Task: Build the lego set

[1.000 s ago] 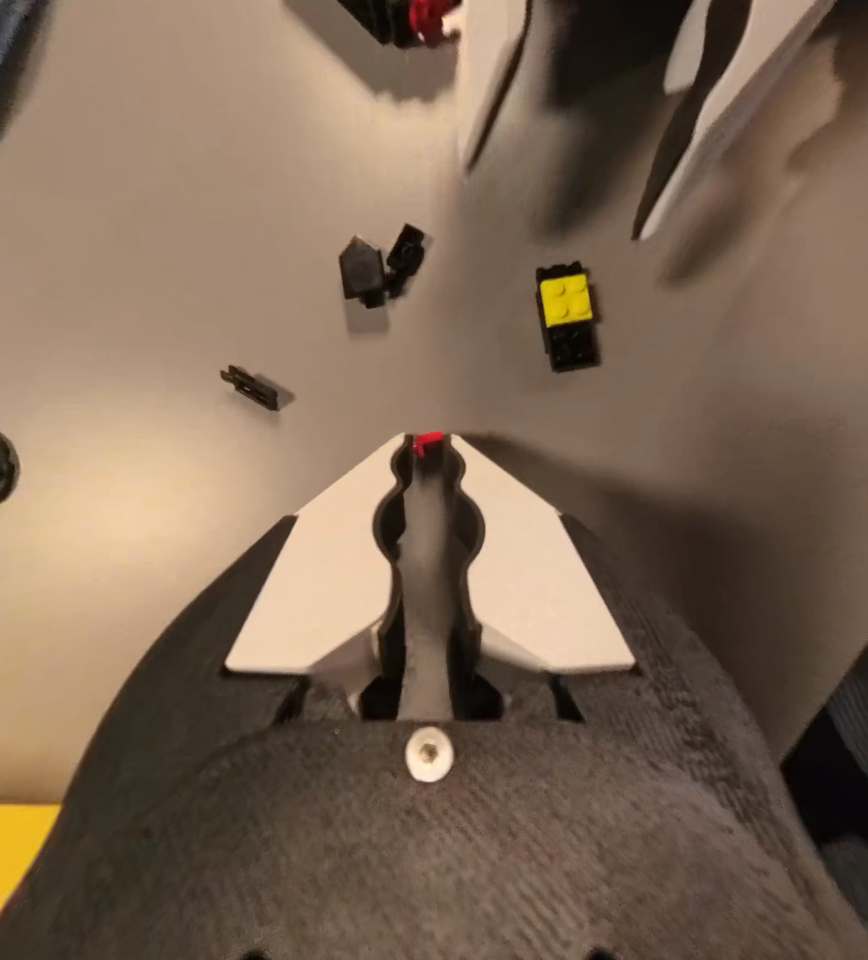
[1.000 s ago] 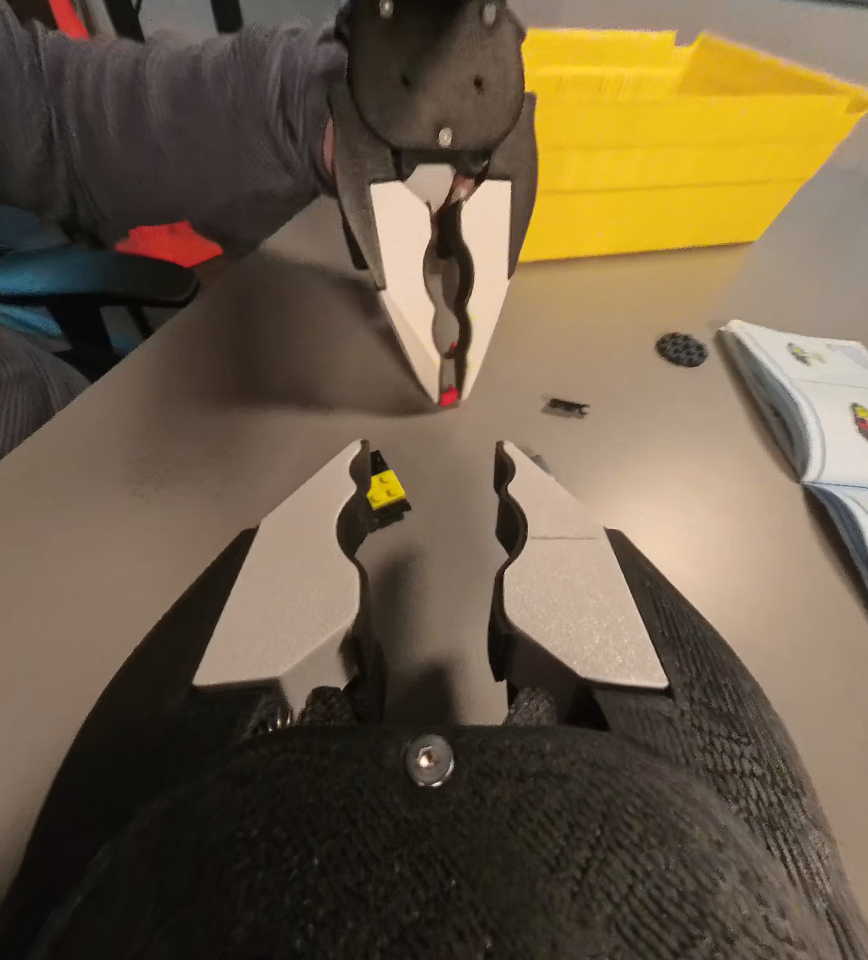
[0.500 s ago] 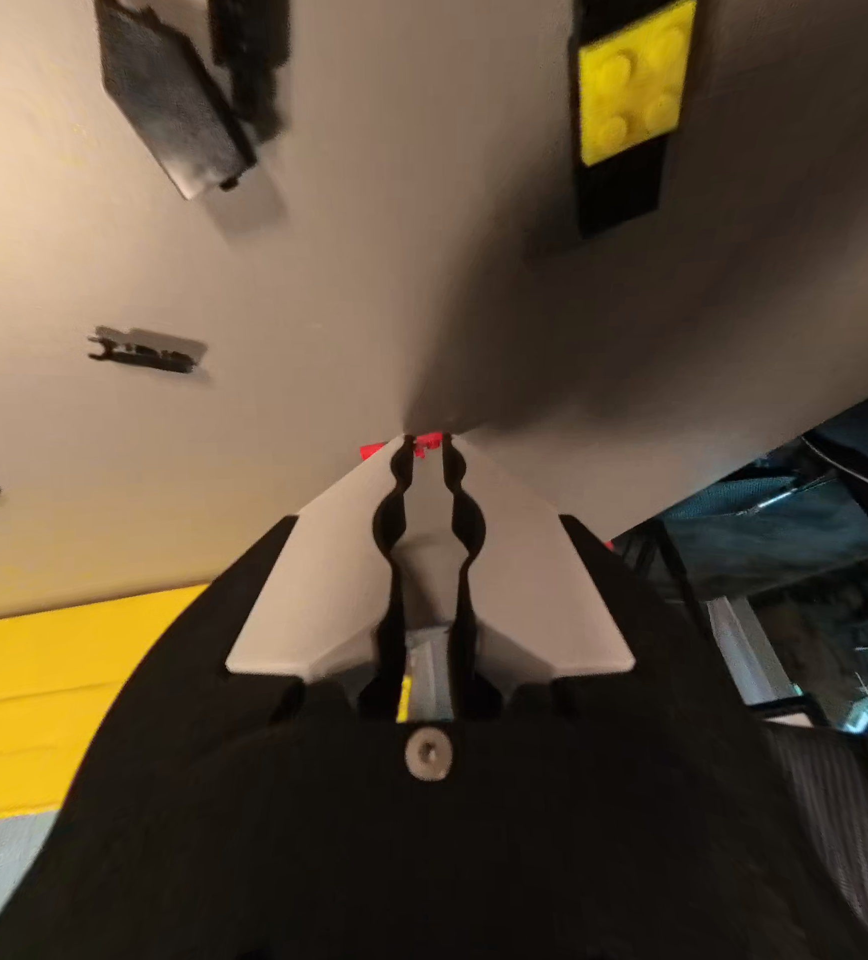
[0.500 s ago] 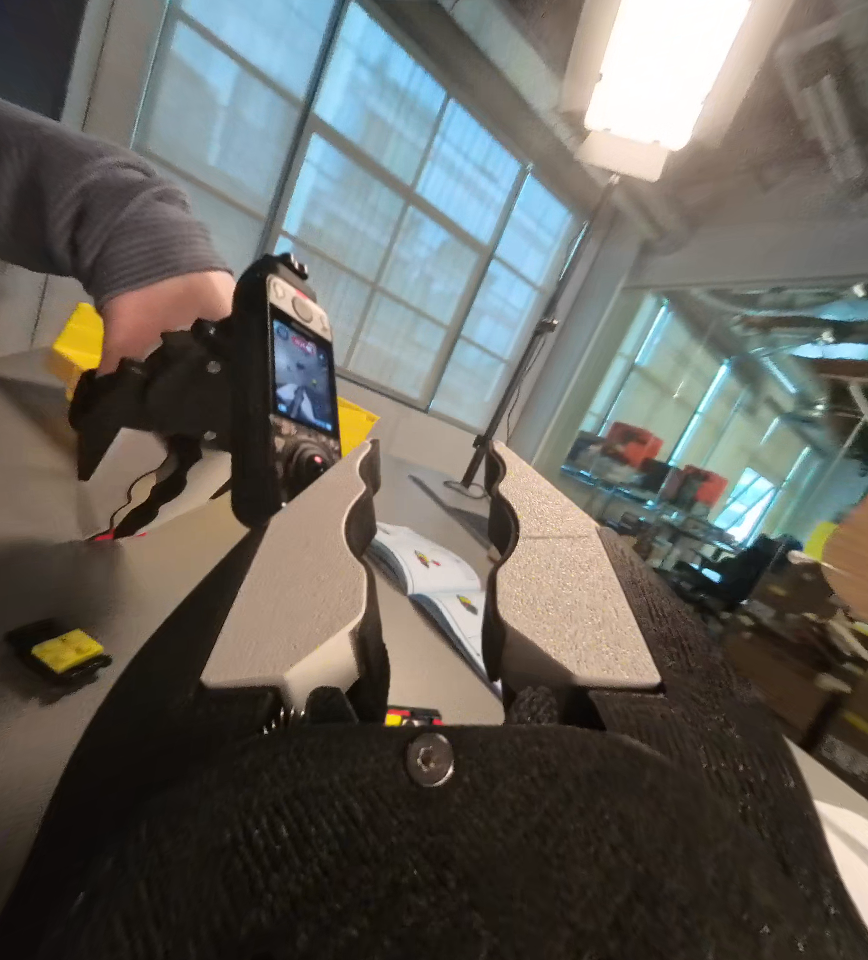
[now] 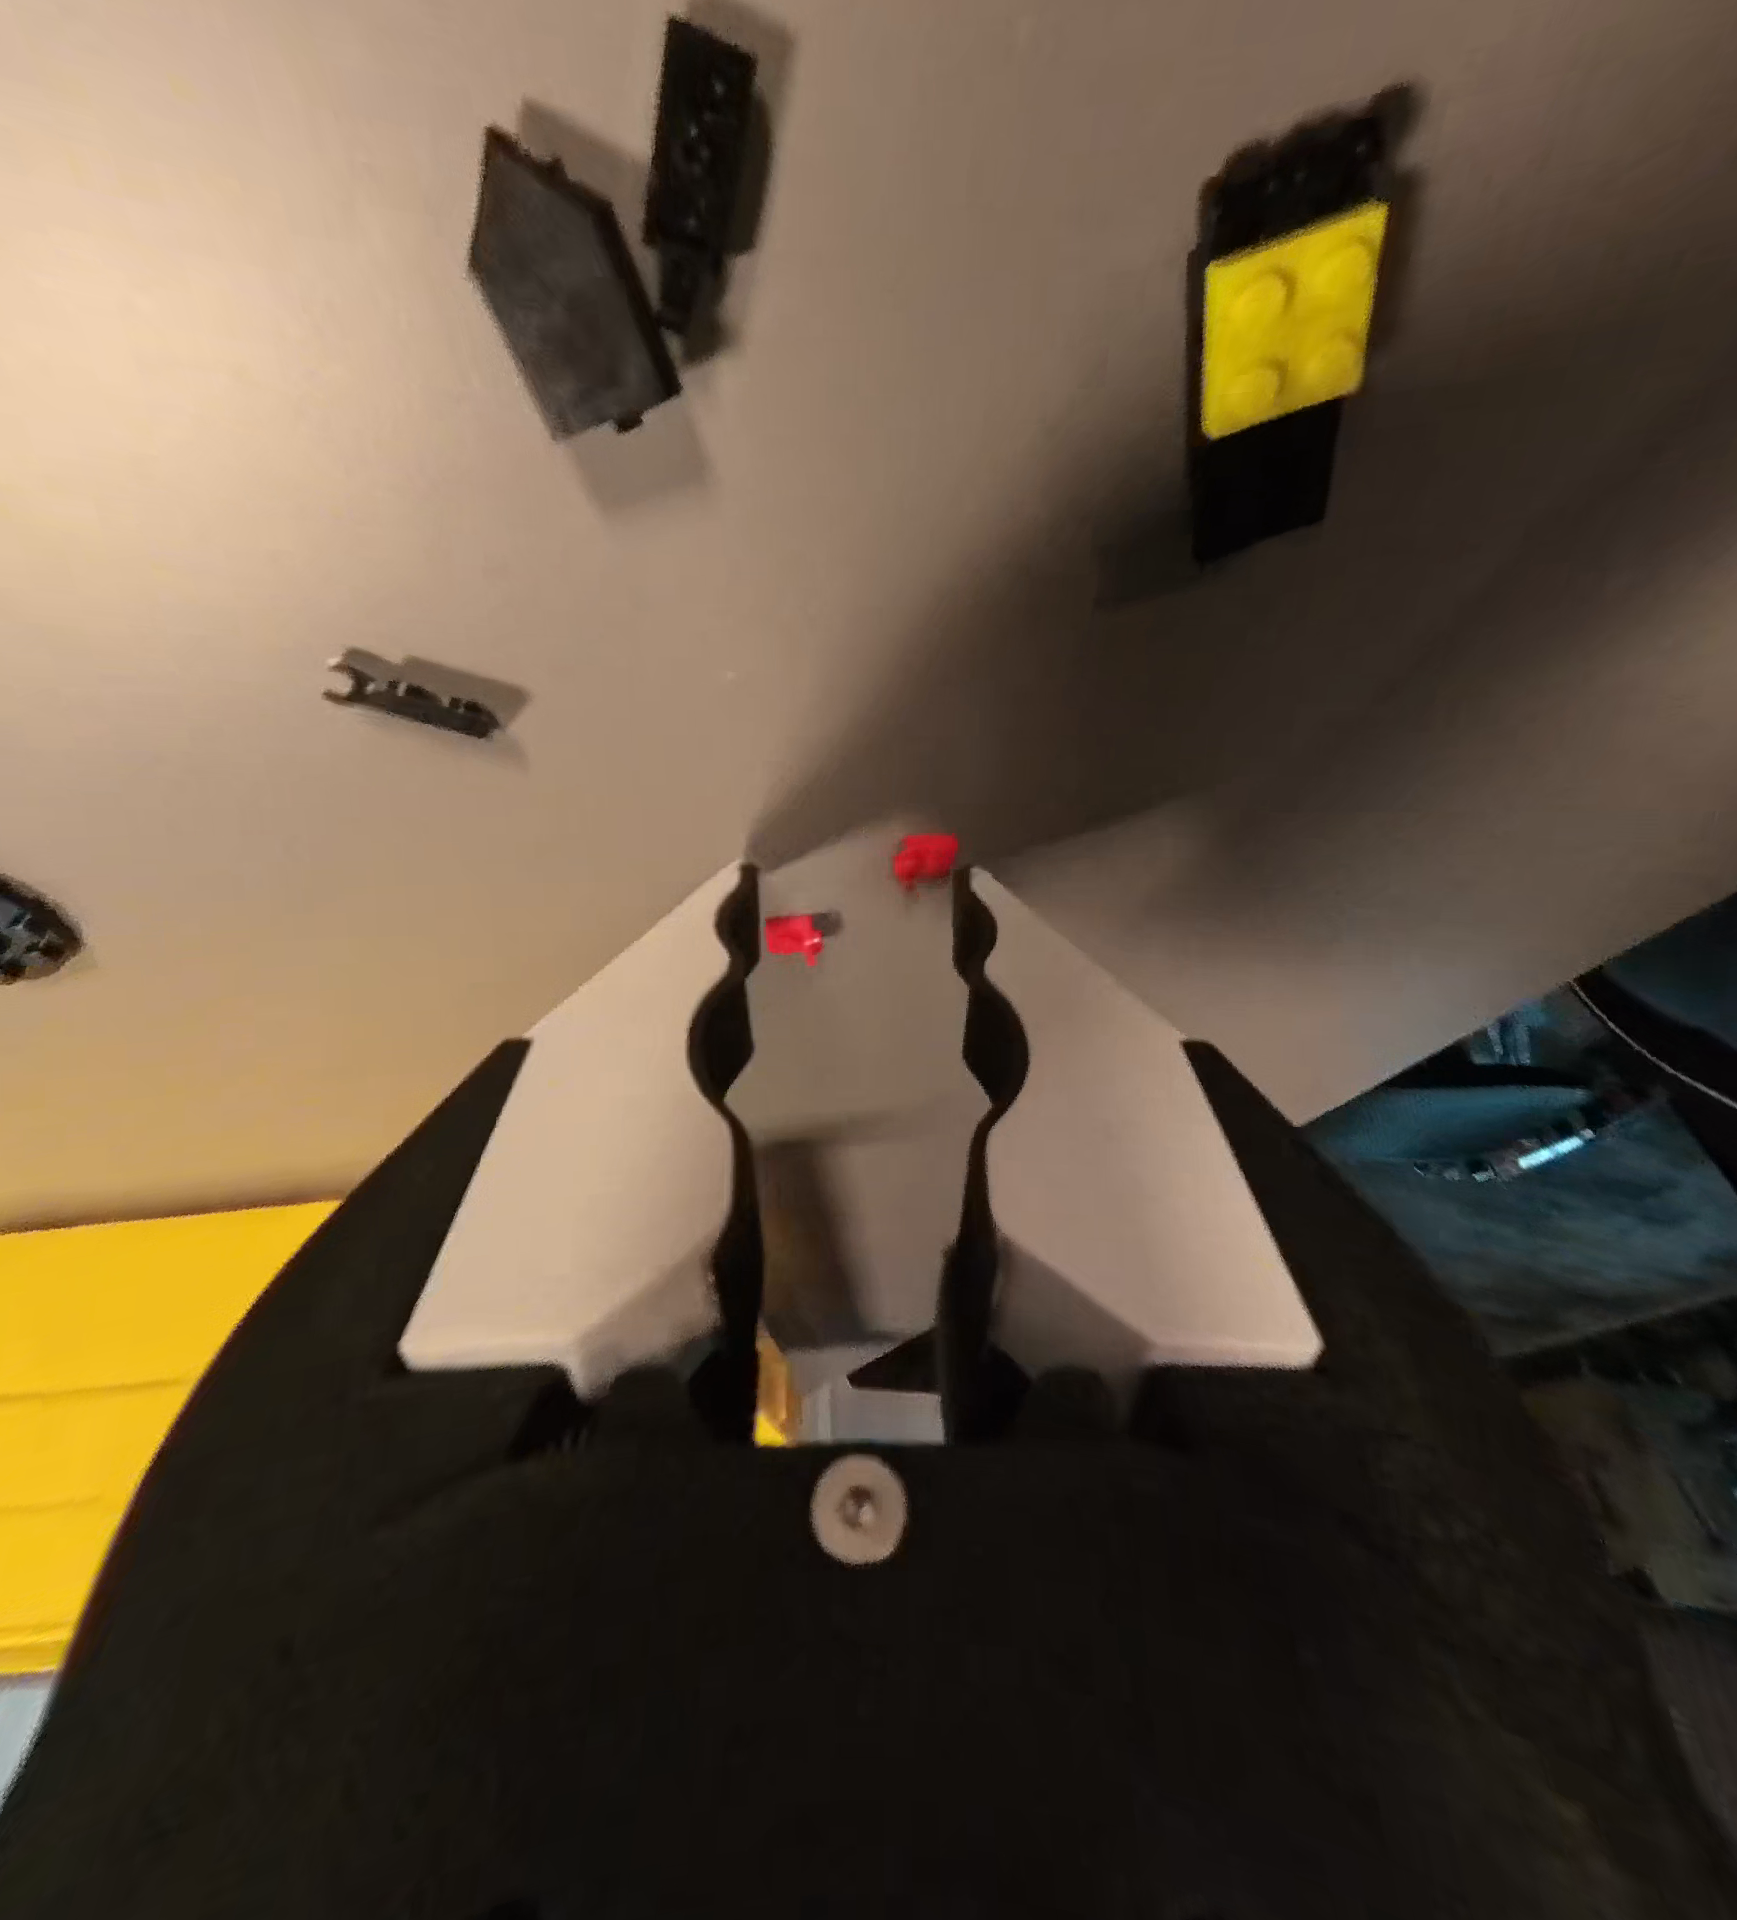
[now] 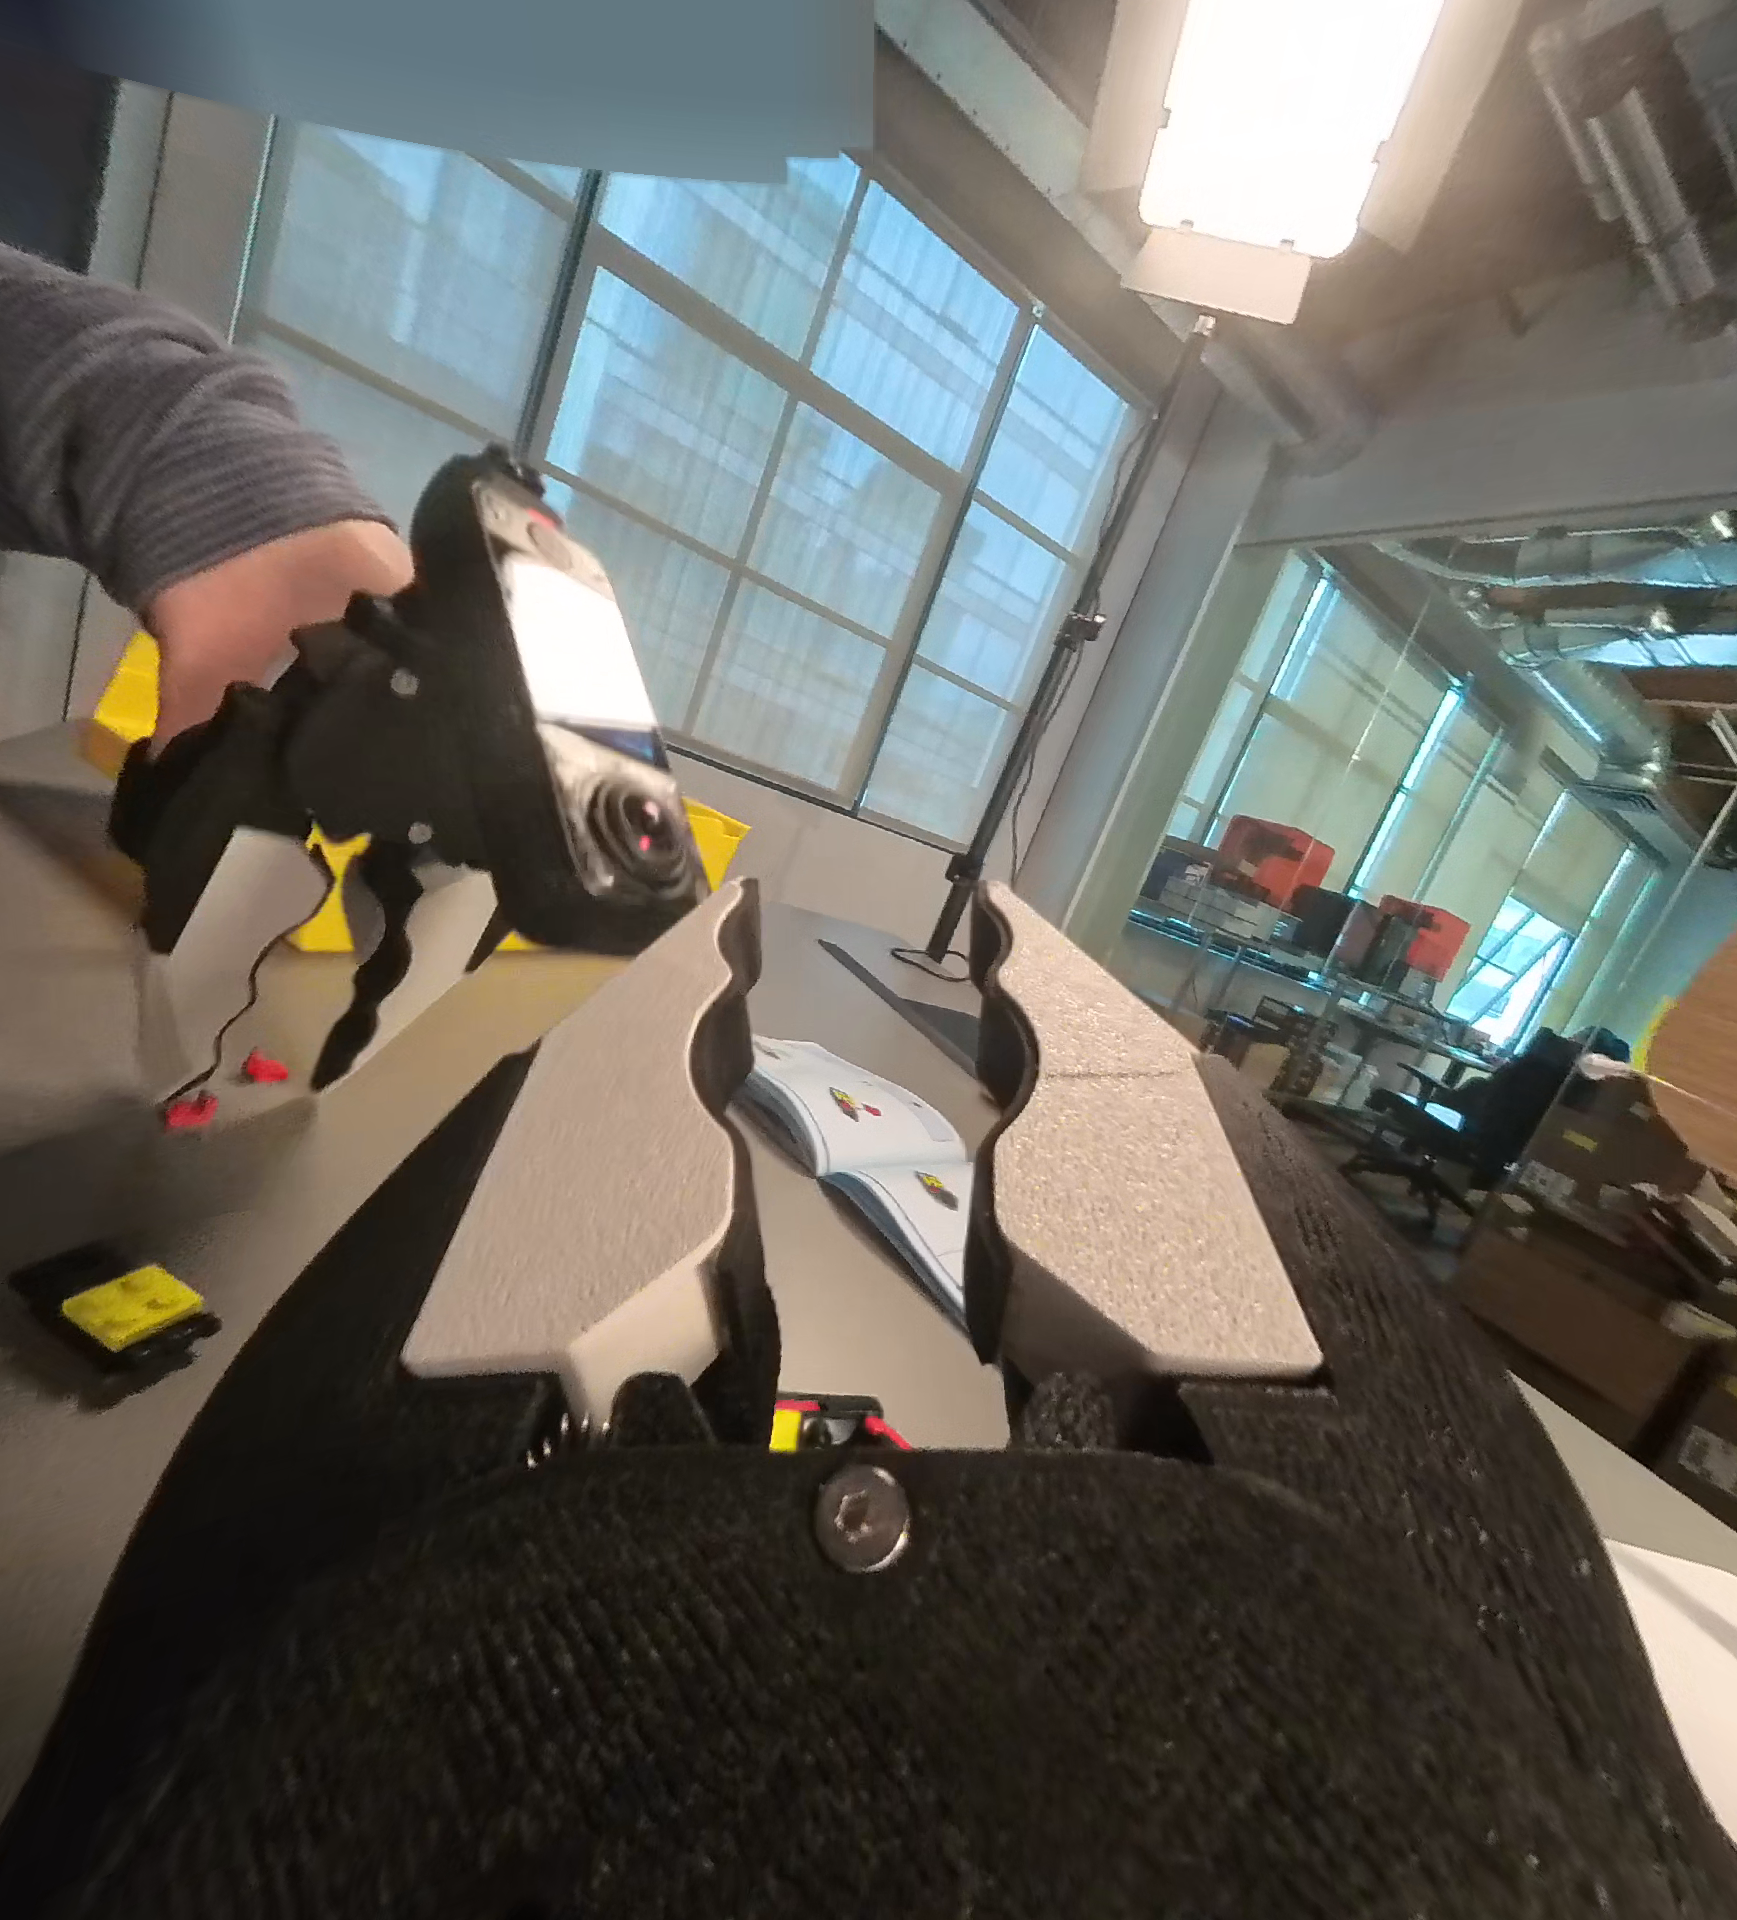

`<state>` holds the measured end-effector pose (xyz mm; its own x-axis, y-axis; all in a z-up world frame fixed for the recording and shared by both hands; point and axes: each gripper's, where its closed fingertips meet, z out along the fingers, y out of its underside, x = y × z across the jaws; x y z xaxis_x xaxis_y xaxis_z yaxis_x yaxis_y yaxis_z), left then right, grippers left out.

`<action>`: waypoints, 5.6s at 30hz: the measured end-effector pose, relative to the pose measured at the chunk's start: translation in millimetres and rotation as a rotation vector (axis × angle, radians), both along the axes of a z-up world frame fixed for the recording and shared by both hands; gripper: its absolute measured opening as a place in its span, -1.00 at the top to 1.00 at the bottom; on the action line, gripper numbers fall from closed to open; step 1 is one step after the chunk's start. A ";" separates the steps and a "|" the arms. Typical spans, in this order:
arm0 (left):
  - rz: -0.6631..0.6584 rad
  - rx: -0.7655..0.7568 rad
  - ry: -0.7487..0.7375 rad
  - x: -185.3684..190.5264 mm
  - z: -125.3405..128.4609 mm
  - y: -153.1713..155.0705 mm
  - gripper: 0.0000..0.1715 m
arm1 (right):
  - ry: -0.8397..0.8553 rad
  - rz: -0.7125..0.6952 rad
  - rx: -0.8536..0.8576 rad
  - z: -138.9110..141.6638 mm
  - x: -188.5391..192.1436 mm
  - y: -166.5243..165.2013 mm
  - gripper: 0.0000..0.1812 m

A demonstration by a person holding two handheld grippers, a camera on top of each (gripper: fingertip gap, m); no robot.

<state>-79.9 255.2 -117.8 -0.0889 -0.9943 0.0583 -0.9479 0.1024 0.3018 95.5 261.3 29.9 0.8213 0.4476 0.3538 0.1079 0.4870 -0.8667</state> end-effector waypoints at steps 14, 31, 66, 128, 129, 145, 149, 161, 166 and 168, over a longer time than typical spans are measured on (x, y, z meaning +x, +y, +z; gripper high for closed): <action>0.186 -0.046 -0.873 -0.8 16.3 -22.8 0.50 | -0.428 0.659 -0.423 -79.8 -88.6 -45.1 0.48; 0.276 -0.063 -1.172 6.1 3.0 -21.1 0.57 | -0.828 0.794 -0.691 -144.3 -104.9 -62.7 0.65; 0.221 -0.068 -1.252 65.3 13.6 -58.8 0.89 | -0.827 0.778 -0.707 -145.7 -104.5 -62.3 0.83; 0.448 -0.236 -1.214 72.0 8.8 -49.0 0.81 | -0.977 0.375 0.071 -123.1 -112.8 -50.4 0.57; 0.446 -0.239 -1.213 72.0 8.9 -49.4 0.81 | -0.996 0.368 0.089 -124.0 -113.0 -50.8 0.58; 0.429 -0.250 -1.211 72.2 9.2 -50.8 0.81 | -1.124 0.282 0.224 -132.5 -119.8 -48.2 0.81; 0.429 -0.247 -1.211 72.2 9.2 -50.7 0.81 | -1.131 0.271 0.223 -132.2 -119.5 -47.5 0.83; 0.446 -0.278 -1.222 71.7 11.2 -51.2 0.82 | -1.136 0.273 0.158 -131.2 -119.2 -46.6 0.90; 0.458 -0.264 -1.247 71.3 14.2 -48.8 0.82 | -1.016 0.291 0.112 -127.5 -119.5 -44.4 0.82; 0.459 -0.248 -1.256 69.7 15.1 -46.8 0.82 | -0.937 0.303 0.025 -122.3 -116.4 -39.8 0.55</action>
